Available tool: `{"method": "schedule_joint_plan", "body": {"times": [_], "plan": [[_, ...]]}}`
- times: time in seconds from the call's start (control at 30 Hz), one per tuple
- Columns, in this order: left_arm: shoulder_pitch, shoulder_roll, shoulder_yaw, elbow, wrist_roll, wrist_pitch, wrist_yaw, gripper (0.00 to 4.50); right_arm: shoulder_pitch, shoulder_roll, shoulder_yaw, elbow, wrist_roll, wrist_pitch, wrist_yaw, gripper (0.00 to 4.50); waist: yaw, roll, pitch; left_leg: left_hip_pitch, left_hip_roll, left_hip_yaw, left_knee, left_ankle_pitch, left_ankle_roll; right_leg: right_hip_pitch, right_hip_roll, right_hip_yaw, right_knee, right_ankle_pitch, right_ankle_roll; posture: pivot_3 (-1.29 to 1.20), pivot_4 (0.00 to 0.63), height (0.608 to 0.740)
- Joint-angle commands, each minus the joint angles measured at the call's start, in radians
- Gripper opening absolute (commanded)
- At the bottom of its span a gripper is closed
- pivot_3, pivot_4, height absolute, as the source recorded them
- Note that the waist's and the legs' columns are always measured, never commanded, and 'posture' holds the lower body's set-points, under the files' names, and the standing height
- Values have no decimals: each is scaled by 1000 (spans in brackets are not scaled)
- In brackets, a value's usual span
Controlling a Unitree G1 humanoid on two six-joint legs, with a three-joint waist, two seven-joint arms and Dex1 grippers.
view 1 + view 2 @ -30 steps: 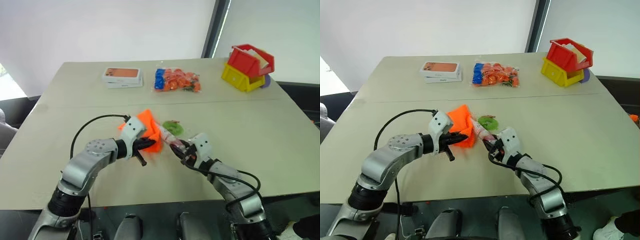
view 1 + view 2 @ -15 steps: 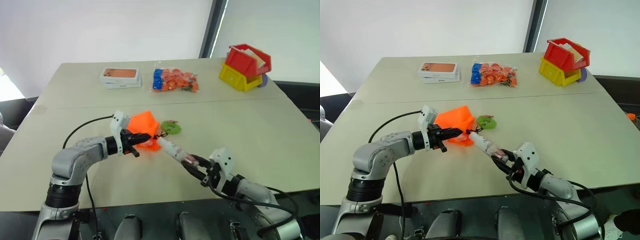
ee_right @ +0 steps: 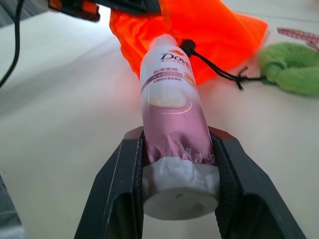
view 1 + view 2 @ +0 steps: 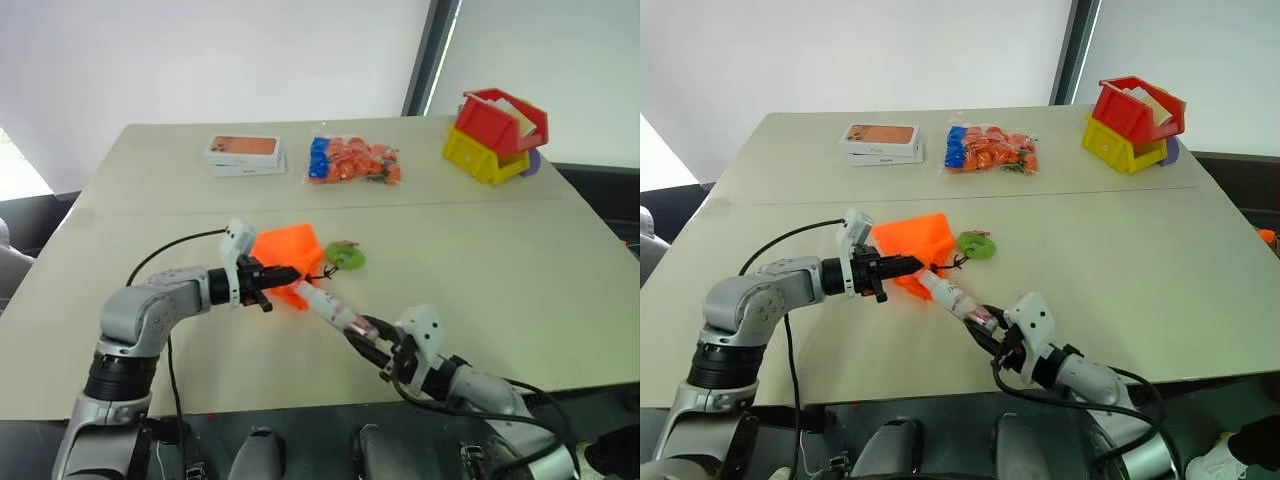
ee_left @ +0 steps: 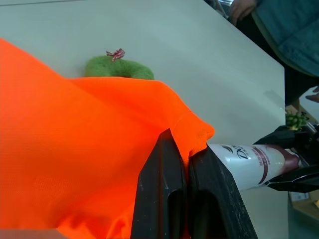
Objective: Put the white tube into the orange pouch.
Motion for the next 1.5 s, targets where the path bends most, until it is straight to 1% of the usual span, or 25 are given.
{"method": "schedule_joint_plan", "body": {"times": [0.03,0.13,0.3,0.4,0.57,0.73,0.93,1.03,1.23,1.33,1.5], "plan": [[-44,-8,0,3,4,-25,6,0,24,-16,-33,-78,59,-28,41,1176,-1,0,0,0,0,0,0,0,0,0,0,0,0,0,0,0,150,740],[-48,-12,-3,-4,-3,-21,2,0,34,-22,2,-90,43,-23,43,1176,-6,0,0,0,0,0,0,0,0,0,0,0,0,0,0,0,150,740],[-47,-15,-6,-25,-16,-10,2,0,3,23,51,-44,3,-25,0,1176,-3,0,0,0,0,0,0,0,0,-1,0,0,0,0,0,0,150,740],[-42,-16,-7,-38,-20,-6,4,0,-22,49,50,-14,-10,-16,-33,1176,-2,-1,0,0,0,0,0,0,0,0,0,0,0,0,0,0,150,740],[-28,-13,-6,-66,-32,3,-5,0,-50,63,41,36,-53,-22,-78,1176,-2,-1,0,0,0,0,0,0,0,0,0,0,0,0,0,0,150,740],[-3,19,-14,-84,-35,1,-28,0,-55,70,14,44,-59,-27,-106,1176,-2,-1,0,0,0,0,-1,0,0,-1,0,0,0,0,0,0,150,740],[30,59,-69,-128,-20,-21,-66,0,-132,109,-12,24,-52,24,-167,1176,-3,-1,0,0,0,0,0,0,0,-1,0,0,0,0,0,0,150,740],[47,67,-102,-162,-5,-38,-65,0,-191,139,22,36,-67,69,-200,1176,-3,0,0,0,0,0,-1,0,0,-1,0,0,0,0,0,0,150,740],[55,38,-101,-169,3,-48,-19,0,-274,137,91,61,-86,115,-176,1176,-3,0,0,-1,0,0,-1,0,0,-1,0,0,0,1,-2,0,150,740],[61,30,-88,-172,1,-49,3,0,-274,109,80,54,-78,138,-153,1176,-3,0,0,-1,0,0,-1,0,0,-1,0,0,0,1,-1,0,150,740],[68,28,-76,-177,-4,-50,23,0,-227,48,40,14,-38,137,-88,1176,-2,0,0,-1,0,0,-1,0,0,-1,0,0,0,0,-1,0,150,740]]}}
